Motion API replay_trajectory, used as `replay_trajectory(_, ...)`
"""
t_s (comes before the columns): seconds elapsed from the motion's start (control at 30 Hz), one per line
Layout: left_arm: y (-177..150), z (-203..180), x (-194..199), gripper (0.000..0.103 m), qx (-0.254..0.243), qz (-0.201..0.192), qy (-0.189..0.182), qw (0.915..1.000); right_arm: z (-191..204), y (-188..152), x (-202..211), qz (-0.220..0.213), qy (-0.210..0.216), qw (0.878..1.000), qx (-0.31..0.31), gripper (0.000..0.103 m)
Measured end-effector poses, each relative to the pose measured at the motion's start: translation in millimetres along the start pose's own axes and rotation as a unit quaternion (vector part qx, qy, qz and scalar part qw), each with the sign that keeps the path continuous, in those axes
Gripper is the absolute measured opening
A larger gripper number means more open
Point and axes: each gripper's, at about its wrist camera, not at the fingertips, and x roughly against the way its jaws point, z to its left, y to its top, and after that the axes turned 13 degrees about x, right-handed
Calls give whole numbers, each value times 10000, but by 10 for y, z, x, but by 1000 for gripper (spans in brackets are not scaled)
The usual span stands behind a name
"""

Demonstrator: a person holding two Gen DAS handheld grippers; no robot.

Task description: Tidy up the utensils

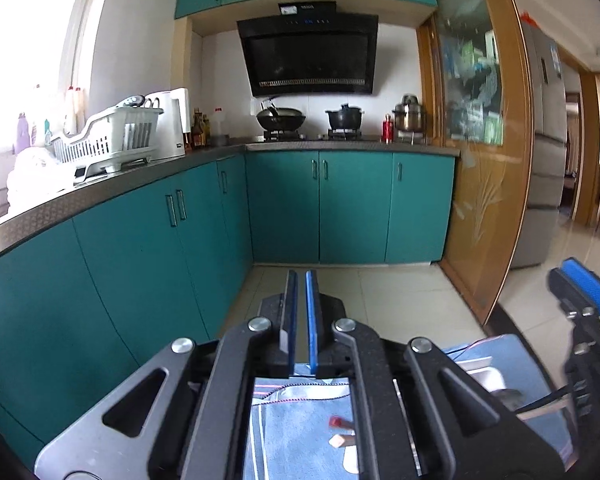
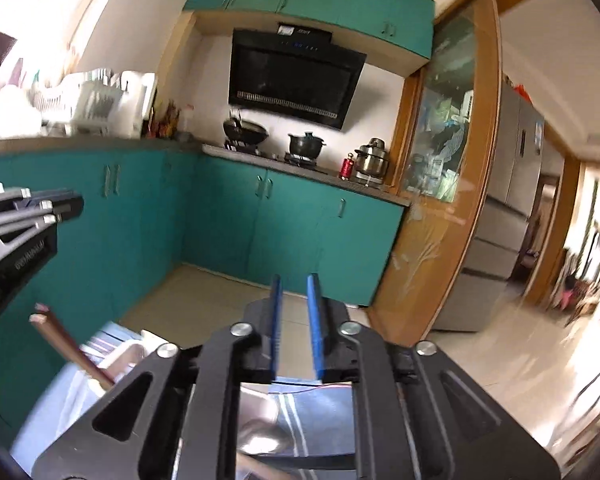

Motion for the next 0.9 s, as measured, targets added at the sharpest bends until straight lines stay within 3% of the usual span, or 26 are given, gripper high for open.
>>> replay_trajectory(0.2, -172, 469, 648, 16, 360, 69, -47, 9993, -467, -229, 931, -272, 400, 9949, -882, 20)
replay_trajectory(0.27, -426, 651, 834, 17, 436, 409, -164, 9981, -596, -579, 1218, -29, 515, 9910, -1233, 30)
replay_trajectory(0.33, -724, 757, 898, 18, 456, 921, -303, 9942, -583, -899, 1277, 374, 804, 9874, -1311, 30)
replay_trajectory(0.4, -1173, 784, 875, 18, 395, 1725, -505, 9829, -388, -1344, 1162, 1237, 1262, 9779, -1121, 30)
replay_trajectory(0.43, -1403, 756, 835, 18, 326, 2133, -515, 9751, -228, -1620, 1050, 1798, 1432, 9679, -1012, 30)
replay_trajectory(0.53, -1927, 615, 761, 19, 21, 2863, -573, 9564, 201, -2152, 850, 2849, 1898, 9358, -845, 30)
replay_trajectory(0.7, -2327, 423, 740, 24, -105, 3416, -693, 9372, 552, -2338, 824, 3248, 2066, 9210, -604, 31)
replay_trajectory(0.83, -2527, 376, 675, 29, -105, 3786, -698, 9229, 602, -2325, 855, 3266, 2070, 9205, -561, 32)
replay_trajectory(0.9, -2552, 333, 662, 31, -128, 3790, -678, 9228, 604, -2315, 853, 3248, 2197, 9179, -613, 29)
